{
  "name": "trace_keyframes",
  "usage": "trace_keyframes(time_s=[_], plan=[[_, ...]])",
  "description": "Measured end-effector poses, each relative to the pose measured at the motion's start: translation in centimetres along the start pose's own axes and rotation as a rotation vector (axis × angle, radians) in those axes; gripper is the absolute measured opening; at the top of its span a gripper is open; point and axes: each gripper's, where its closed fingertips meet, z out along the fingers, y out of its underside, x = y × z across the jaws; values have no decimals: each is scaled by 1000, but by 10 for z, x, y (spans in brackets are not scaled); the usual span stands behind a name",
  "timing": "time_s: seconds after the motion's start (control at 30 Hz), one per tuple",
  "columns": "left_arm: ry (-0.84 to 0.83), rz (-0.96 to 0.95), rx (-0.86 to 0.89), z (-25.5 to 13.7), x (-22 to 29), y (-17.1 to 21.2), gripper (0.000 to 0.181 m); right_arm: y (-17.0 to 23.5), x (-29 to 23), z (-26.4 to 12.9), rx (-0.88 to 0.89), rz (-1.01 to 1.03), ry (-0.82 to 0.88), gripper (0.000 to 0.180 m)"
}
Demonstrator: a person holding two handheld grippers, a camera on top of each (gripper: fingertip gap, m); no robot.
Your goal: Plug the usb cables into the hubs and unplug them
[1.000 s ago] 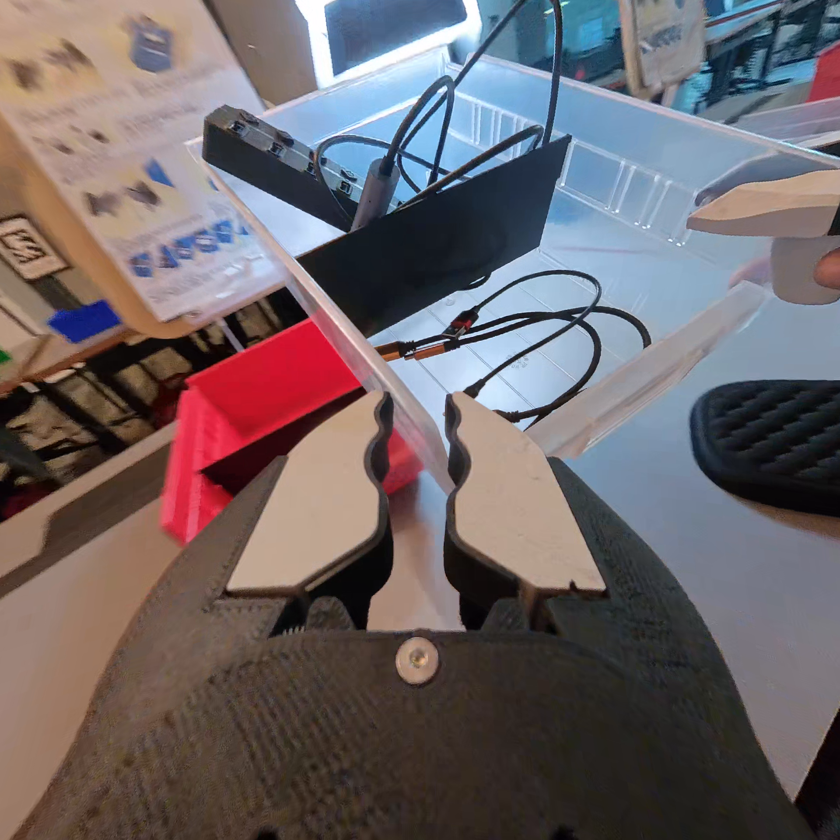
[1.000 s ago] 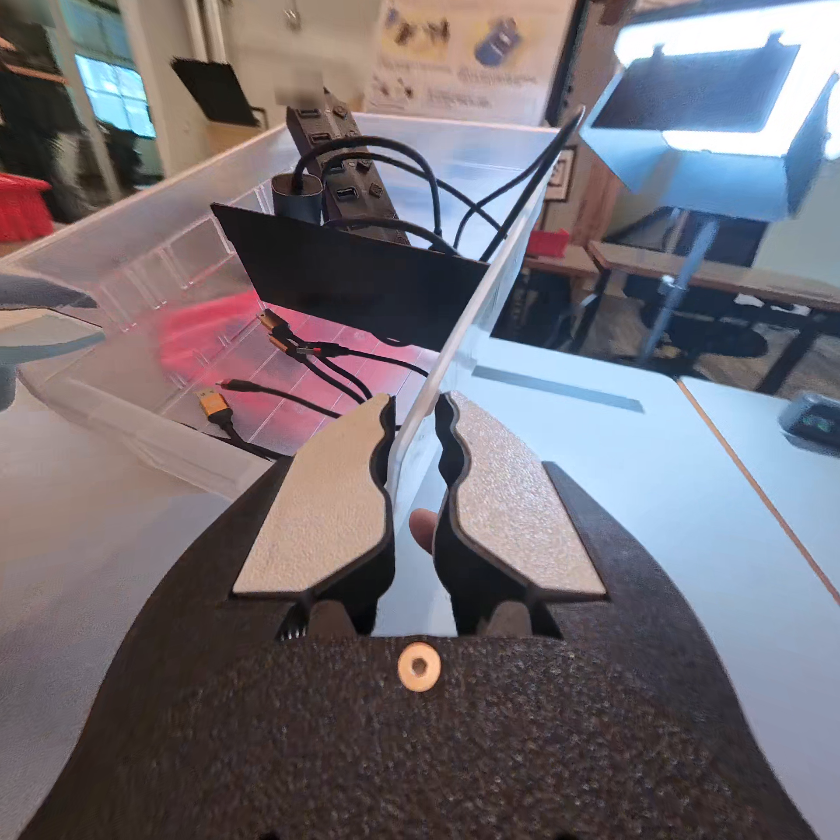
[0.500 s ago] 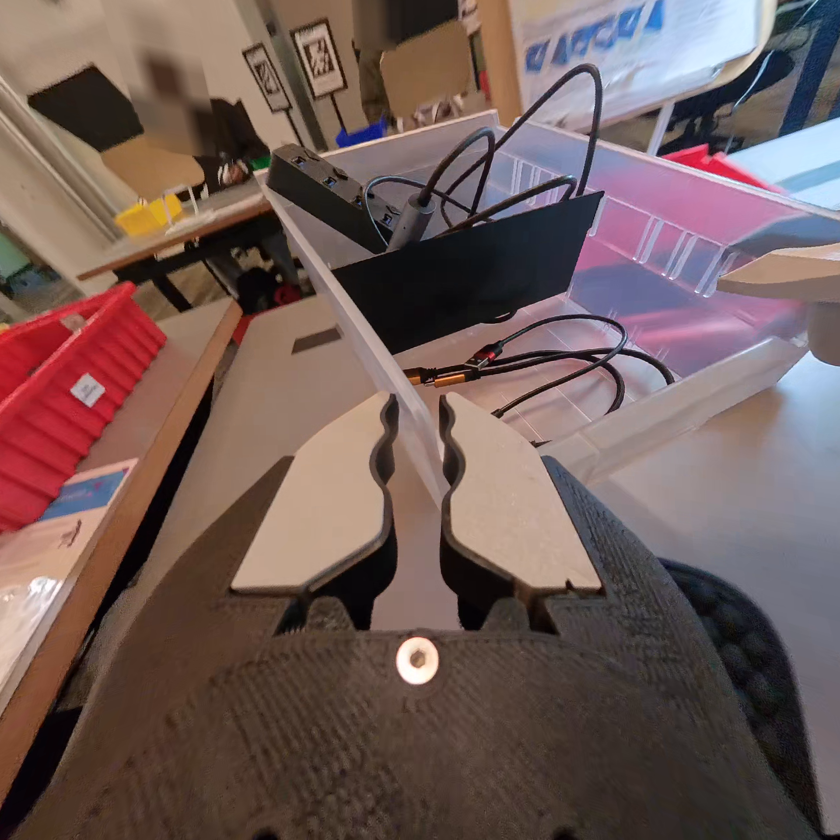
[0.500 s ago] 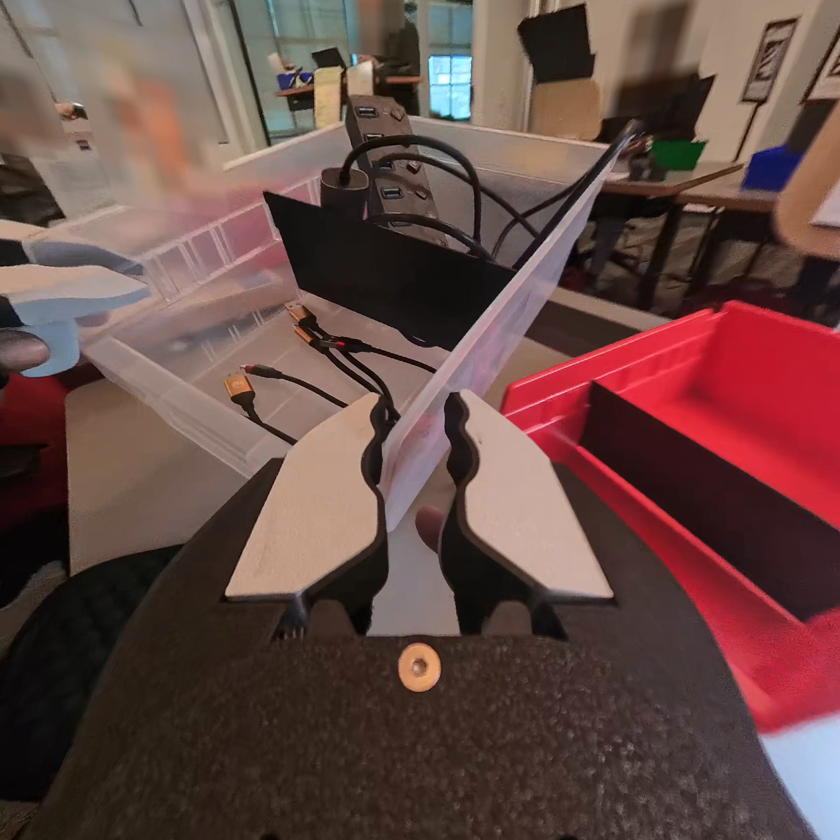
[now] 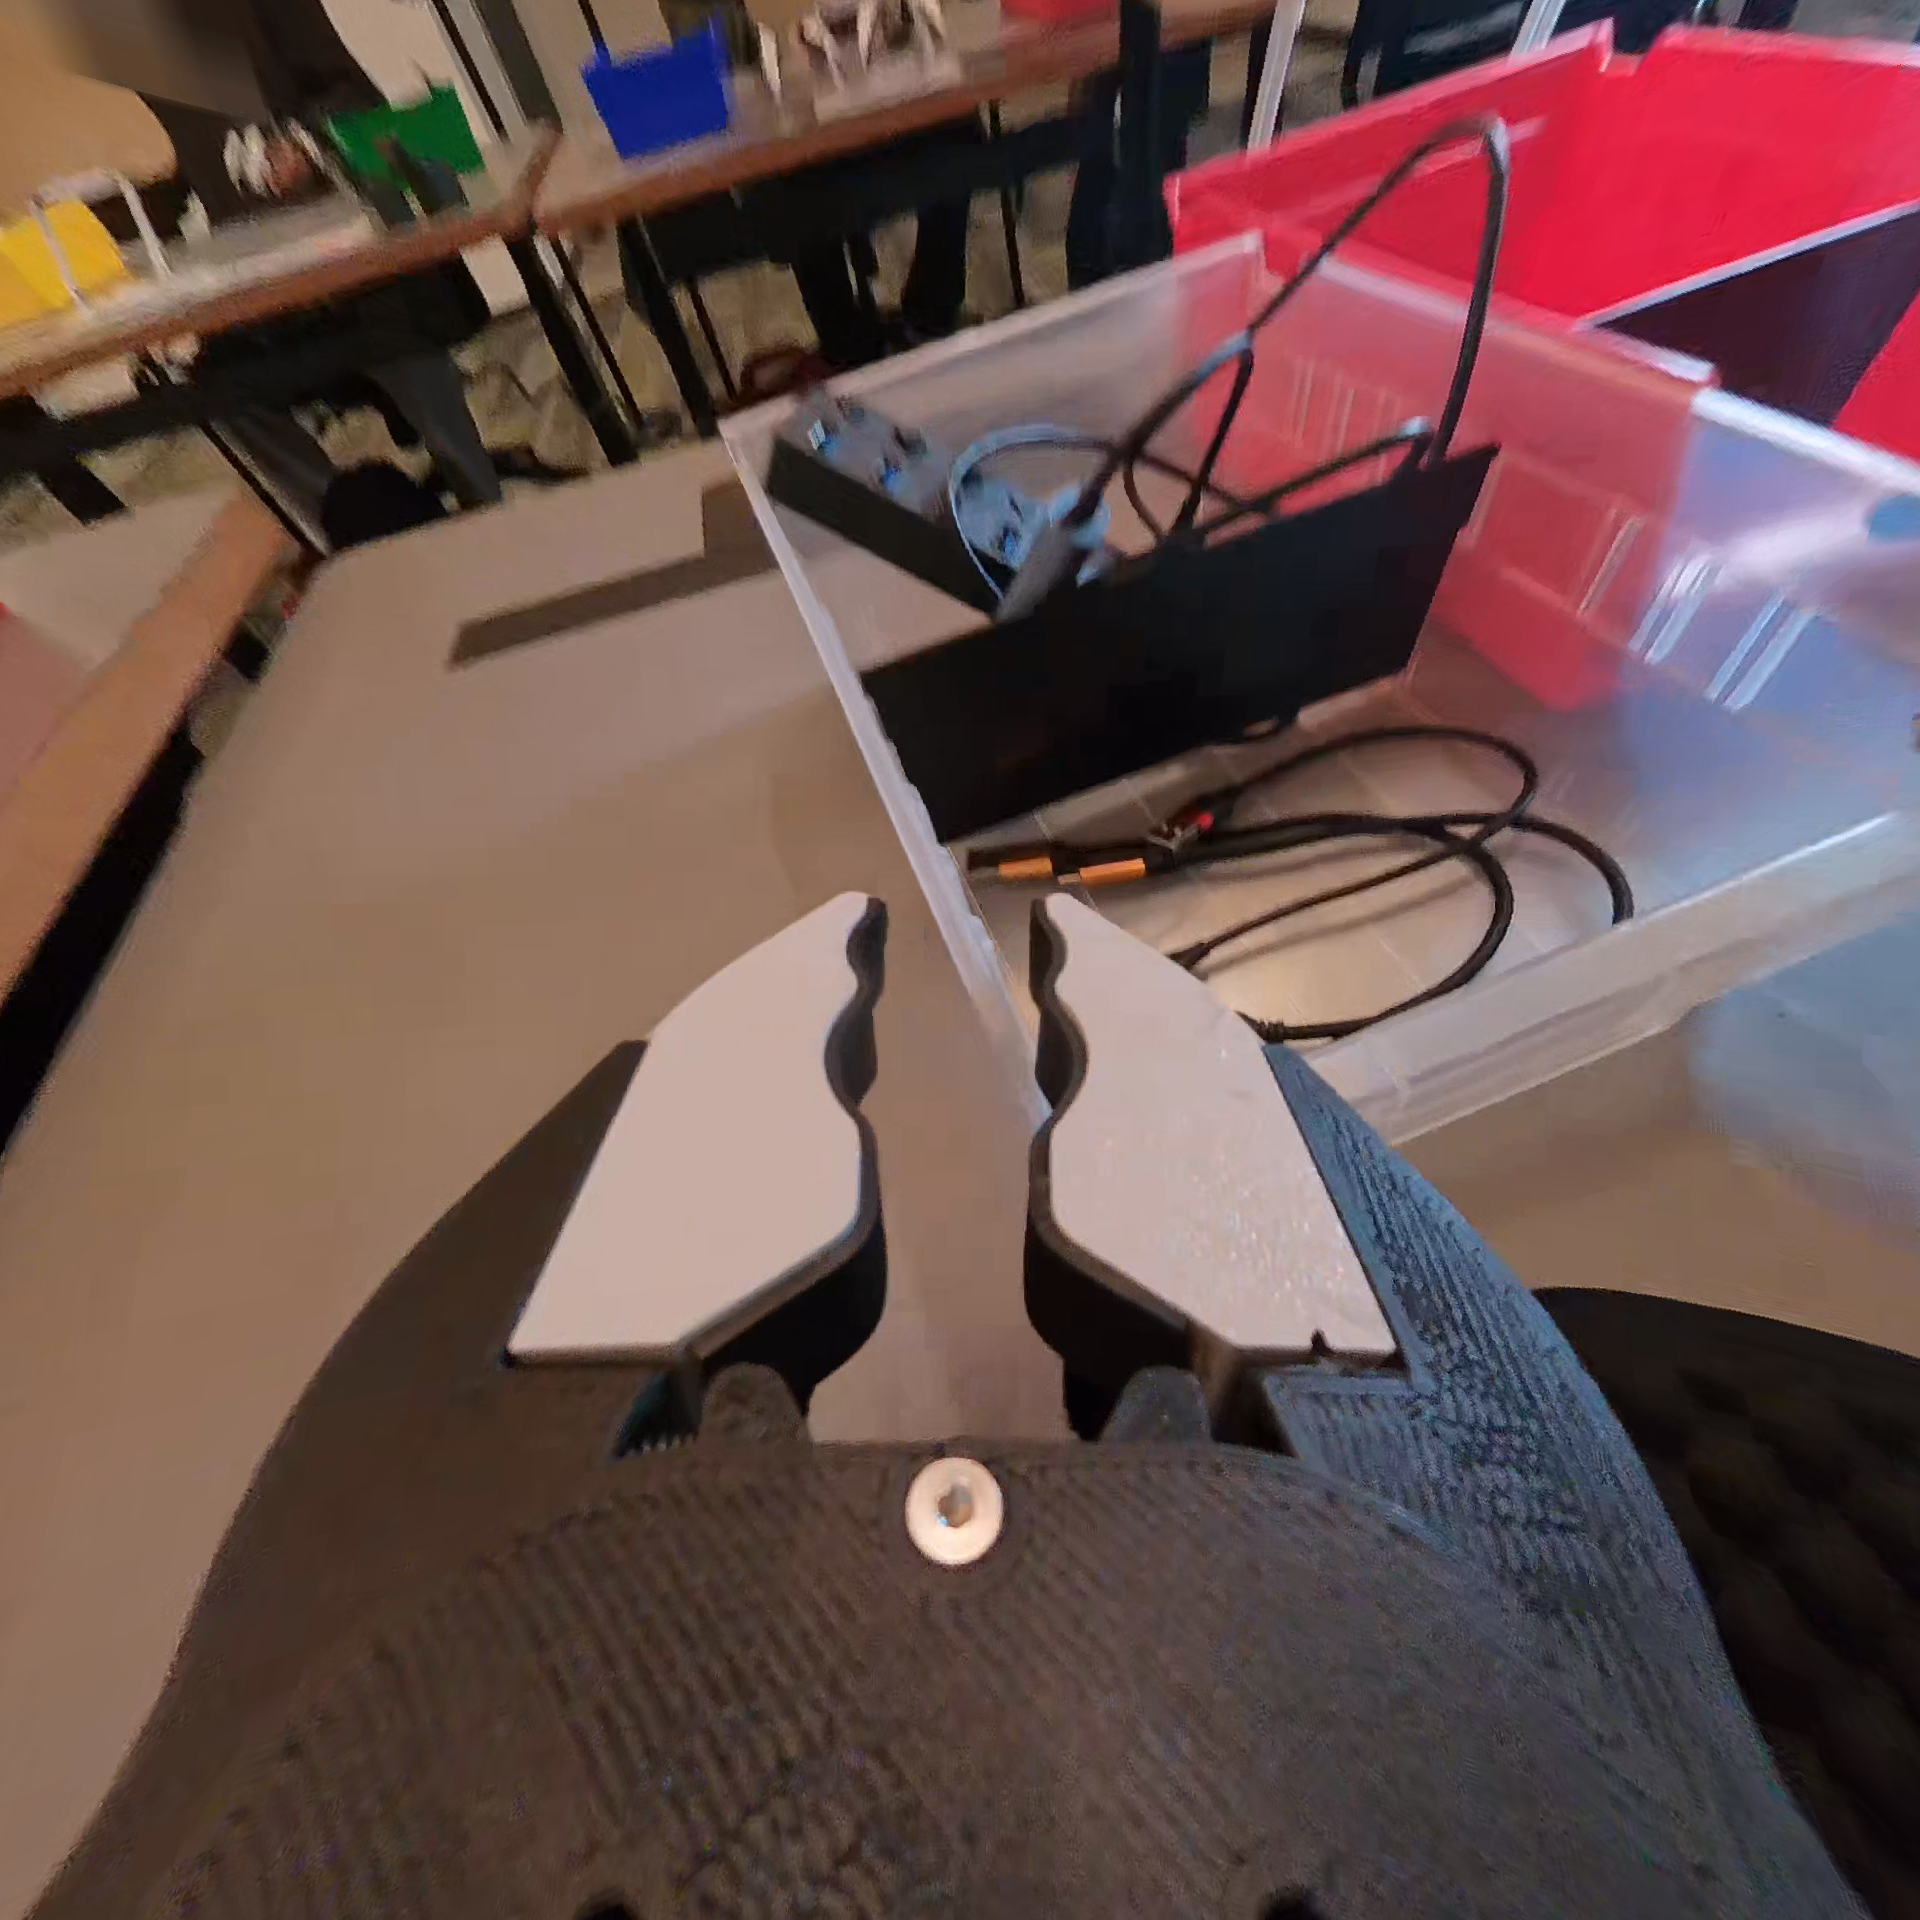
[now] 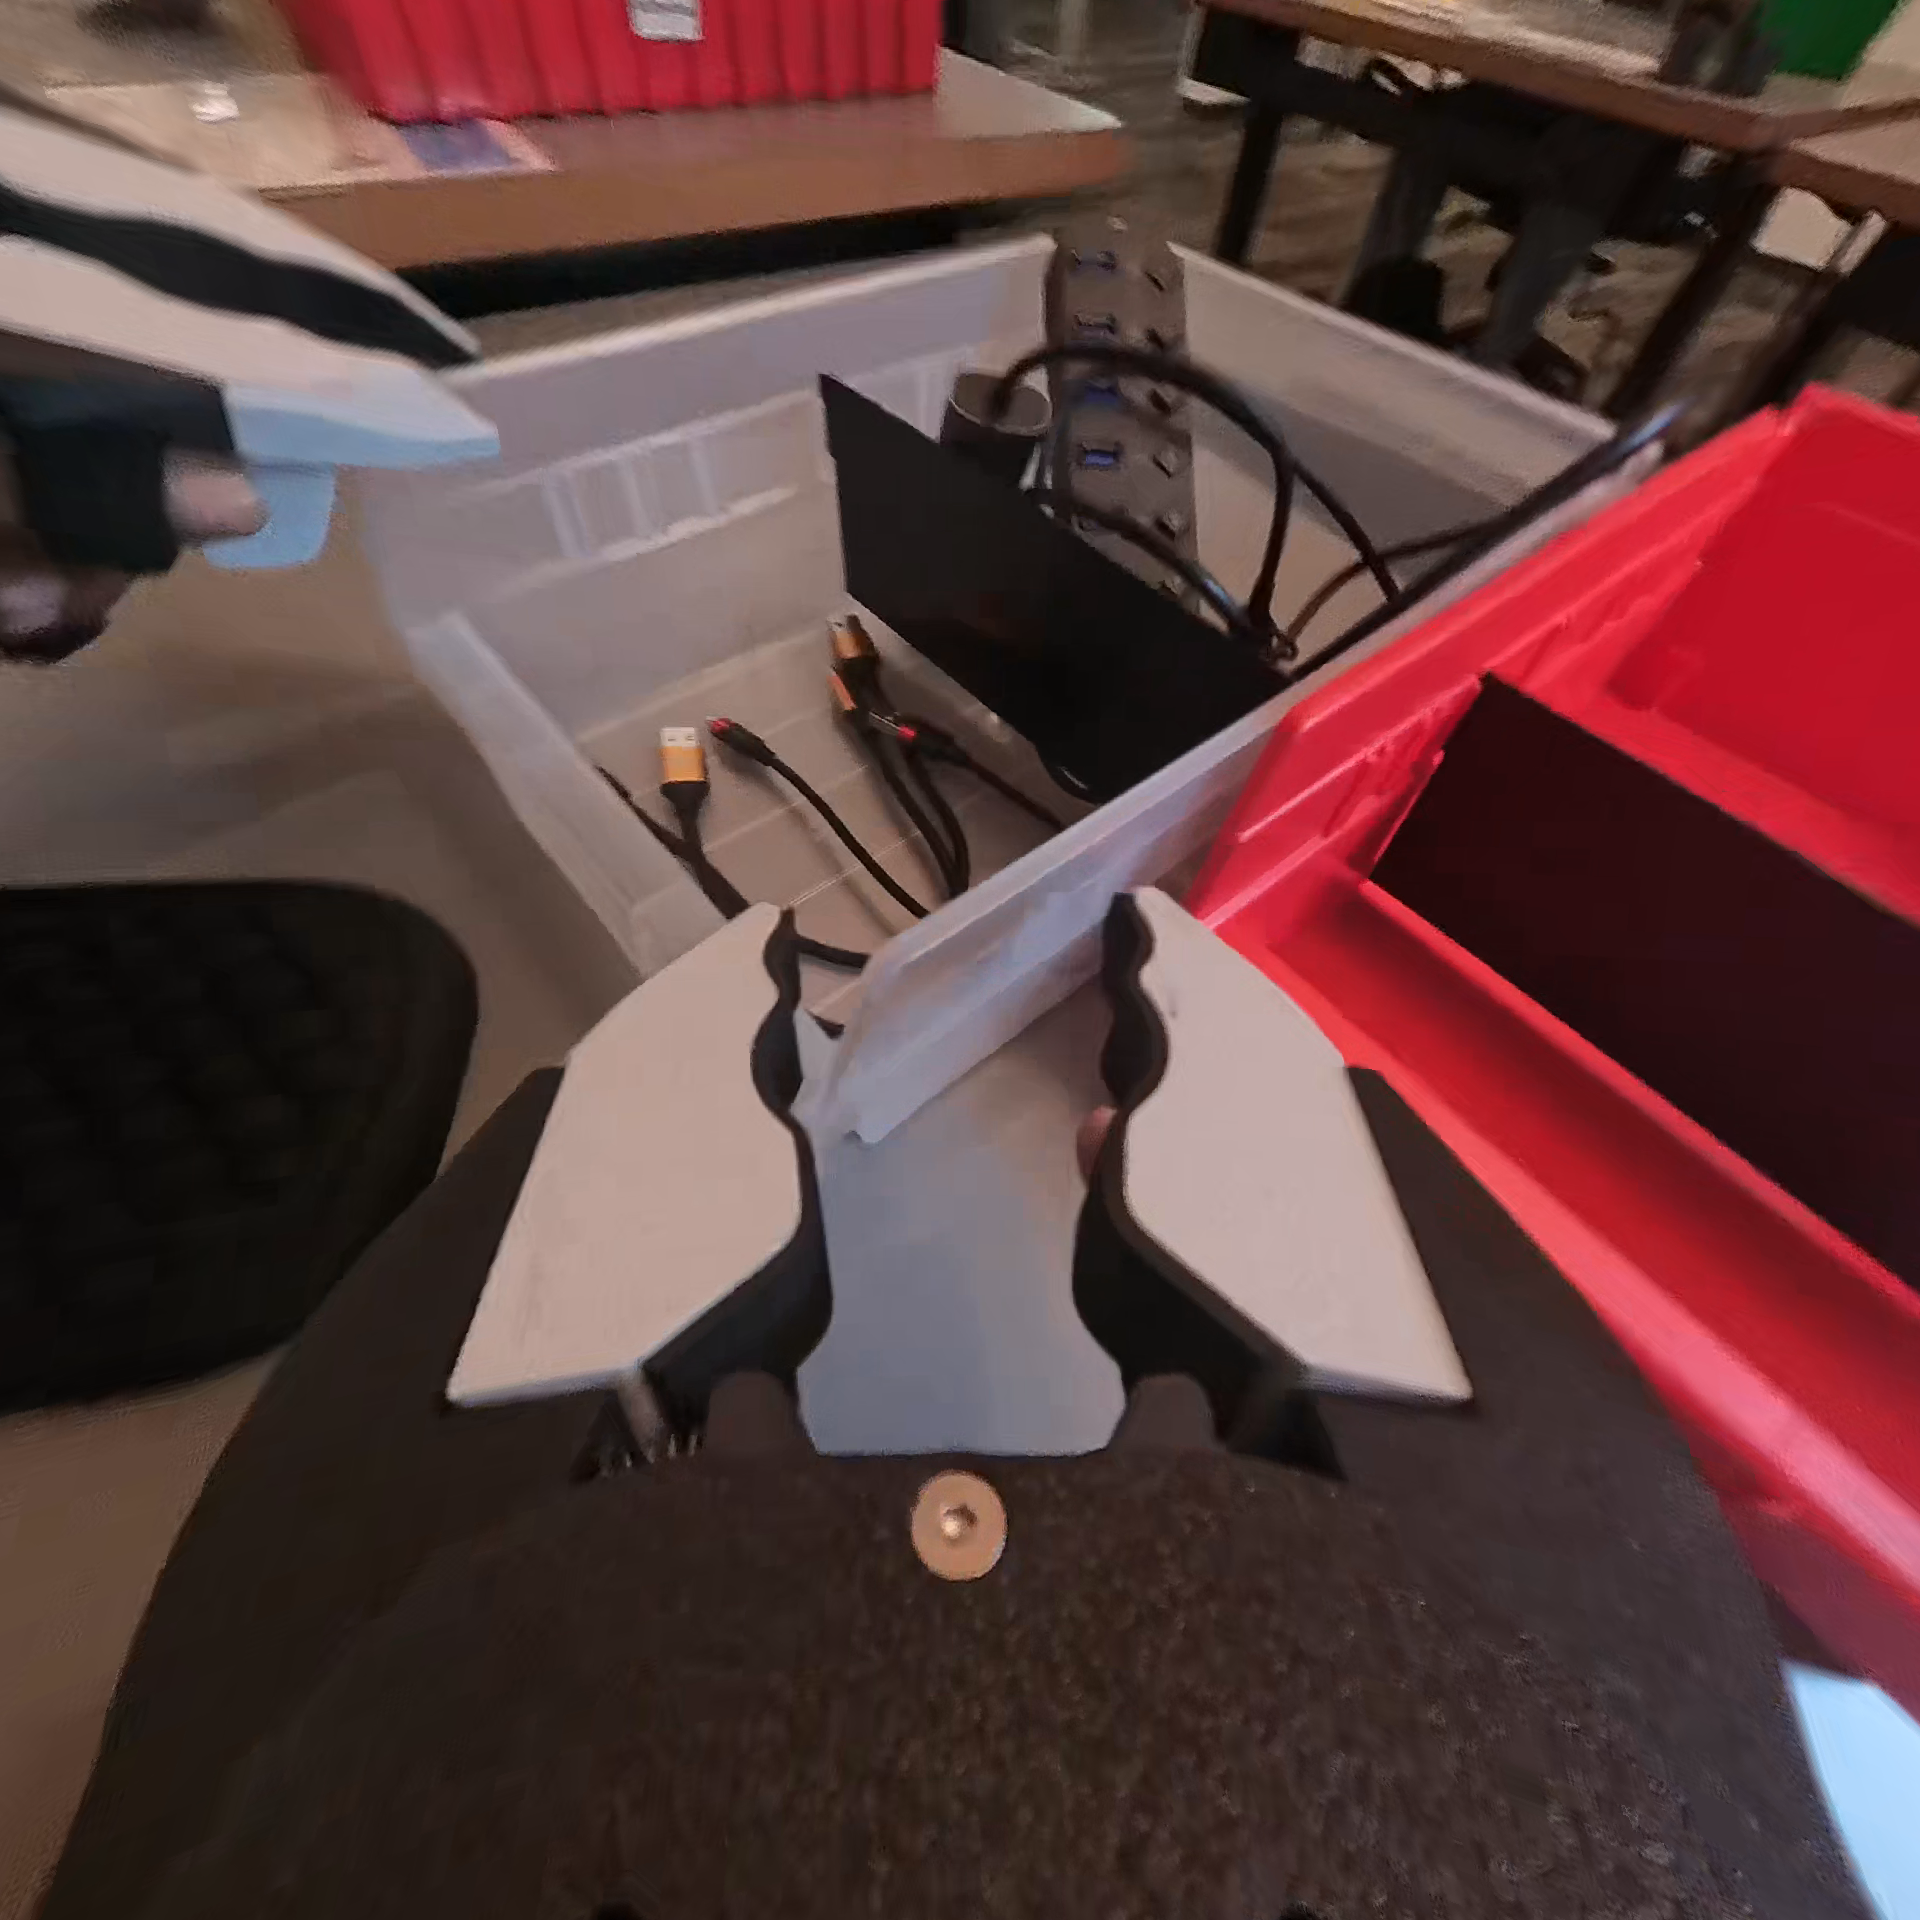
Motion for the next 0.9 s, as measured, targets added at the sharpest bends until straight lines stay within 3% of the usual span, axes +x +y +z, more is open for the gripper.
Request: trace_keyframes(time_s=[0.1,0.17,0.27,0.33,0.37,0.43,0.47,0.7,0.9], plan=[[32,130,15,-15,4,-20,39,-4,19,-28,-61,-109,-68,66],[189,238,-17,-19,36,-28,45,5,46,-37,-171,-231,-45,69],[453,429,-200,-13,95,-10,49,36,93,-27,-430,-484,13,75],[529,587,-380,5,117,19,49,59,108,-10,-570,-583,-30,77],[547,656,-451,15,123,33,50,70,111,-3,-614,-602,-61,73],[583,743,-559,30,131,53,51,85,114,6,-660,-608,-95,47],[607,770,-582,35,135,59,39,88,113,6,-654,-598,-113,39],[617,694,-520,49,144,55,32,103,100,-56,-579,-558,-10,33],[590,668,-445,60,137,51,33,140,136,-132,-646,-557,148,33]])
